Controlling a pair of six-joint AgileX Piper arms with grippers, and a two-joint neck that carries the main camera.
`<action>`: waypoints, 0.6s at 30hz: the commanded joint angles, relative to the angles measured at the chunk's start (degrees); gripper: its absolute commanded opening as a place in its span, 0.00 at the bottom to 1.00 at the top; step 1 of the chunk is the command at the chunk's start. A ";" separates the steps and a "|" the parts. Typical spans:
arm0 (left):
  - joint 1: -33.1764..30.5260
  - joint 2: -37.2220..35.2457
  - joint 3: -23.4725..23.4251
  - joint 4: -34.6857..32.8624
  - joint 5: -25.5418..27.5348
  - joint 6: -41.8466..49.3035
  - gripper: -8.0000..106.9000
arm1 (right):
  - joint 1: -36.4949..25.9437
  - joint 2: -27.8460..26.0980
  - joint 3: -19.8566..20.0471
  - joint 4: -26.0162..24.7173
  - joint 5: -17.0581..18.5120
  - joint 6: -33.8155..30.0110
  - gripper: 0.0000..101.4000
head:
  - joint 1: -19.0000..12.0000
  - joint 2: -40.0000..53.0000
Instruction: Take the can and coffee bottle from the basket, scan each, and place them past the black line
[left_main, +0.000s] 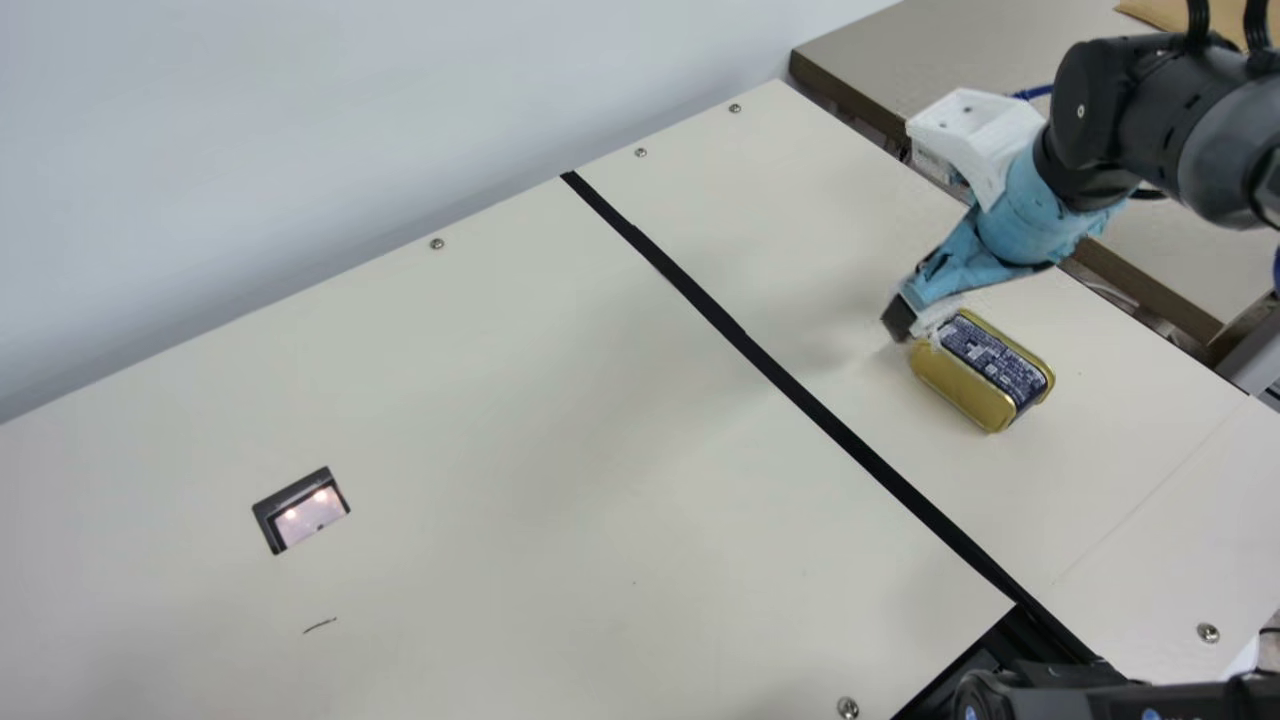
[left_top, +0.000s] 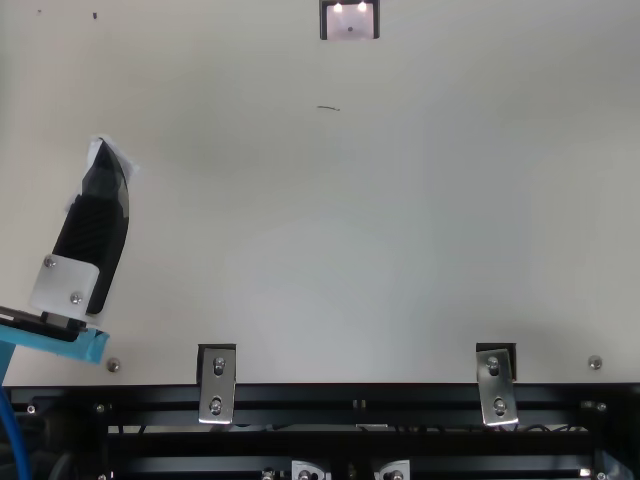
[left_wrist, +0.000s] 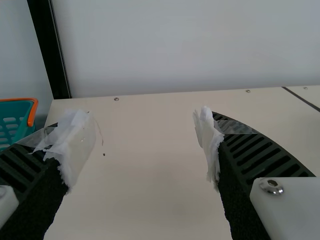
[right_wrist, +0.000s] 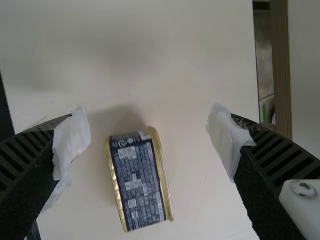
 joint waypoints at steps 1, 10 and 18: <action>0.00 0.00 0.00 0.00 0.00 0.00 0.85 | 1.04 -0.15 -0.90 0.65 -0.25 -0.13 1.00 | -1.63 -1.07; 0.00 0.00 0.00 0.00 0.00 0.00 0.85 | 6.05 -2.72 -3.31 9.46 -0.16 -2.60 1.00 | -1.63 -1.07; 0.00 0.00 0.00 0.00 0.00 0.00 0.85 | 11.93 -10.56 -3.56 20.55 2.72 -5.94 1.00 | -1.63 -1.07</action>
